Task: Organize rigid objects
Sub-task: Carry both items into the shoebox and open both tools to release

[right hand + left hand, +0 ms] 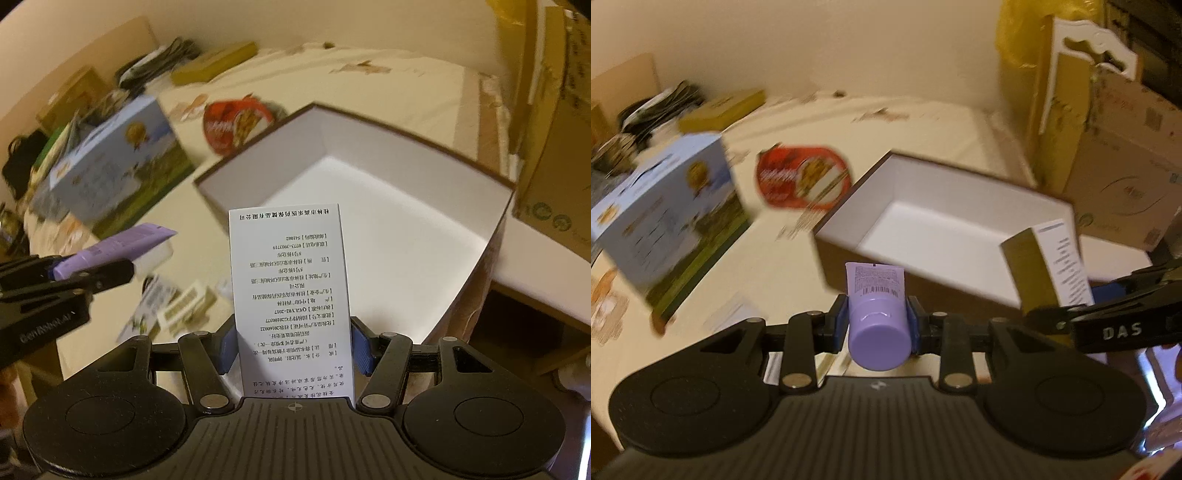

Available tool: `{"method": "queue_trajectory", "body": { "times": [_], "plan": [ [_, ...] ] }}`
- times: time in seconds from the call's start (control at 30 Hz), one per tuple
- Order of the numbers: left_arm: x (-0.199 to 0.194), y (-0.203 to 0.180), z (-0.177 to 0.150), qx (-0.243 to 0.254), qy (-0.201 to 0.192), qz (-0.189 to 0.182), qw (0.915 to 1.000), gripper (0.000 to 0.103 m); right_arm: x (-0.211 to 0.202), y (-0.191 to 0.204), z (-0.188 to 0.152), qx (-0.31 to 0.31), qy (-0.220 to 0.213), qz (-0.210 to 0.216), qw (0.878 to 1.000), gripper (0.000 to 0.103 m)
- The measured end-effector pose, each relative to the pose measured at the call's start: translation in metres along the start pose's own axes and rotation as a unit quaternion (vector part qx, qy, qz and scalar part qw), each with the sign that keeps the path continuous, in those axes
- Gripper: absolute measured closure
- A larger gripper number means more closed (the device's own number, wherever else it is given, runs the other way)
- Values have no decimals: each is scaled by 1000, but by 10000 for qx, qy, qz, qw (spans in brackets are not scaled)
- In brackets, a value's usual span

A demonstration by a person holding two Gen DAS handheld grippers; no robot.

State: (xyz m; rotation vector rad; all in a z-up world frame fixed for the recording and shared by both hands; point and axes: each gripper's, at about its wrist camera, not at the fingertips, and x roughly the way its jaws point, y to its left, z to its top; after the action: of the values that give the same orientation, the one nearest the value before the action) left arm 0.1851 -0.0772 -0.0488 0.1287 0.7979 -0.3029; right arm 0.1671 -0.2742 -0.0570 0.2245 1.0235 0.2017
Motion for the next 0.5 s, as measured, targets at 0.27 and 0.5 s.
{"method": "queue_trajectory", "body": {
  "times": [0.27, 0.5],
  "plan": [
    [39, -35, 38, 204, -158, -417, 9988, 76, 4, -30, 37, 548, -251, -290, 9978, 46],
    [82, -57, 58, 299, -149, -617, 9975, 76, 25, -59, 64, 959, -355, -475, 9936, 46]
  ]
}}
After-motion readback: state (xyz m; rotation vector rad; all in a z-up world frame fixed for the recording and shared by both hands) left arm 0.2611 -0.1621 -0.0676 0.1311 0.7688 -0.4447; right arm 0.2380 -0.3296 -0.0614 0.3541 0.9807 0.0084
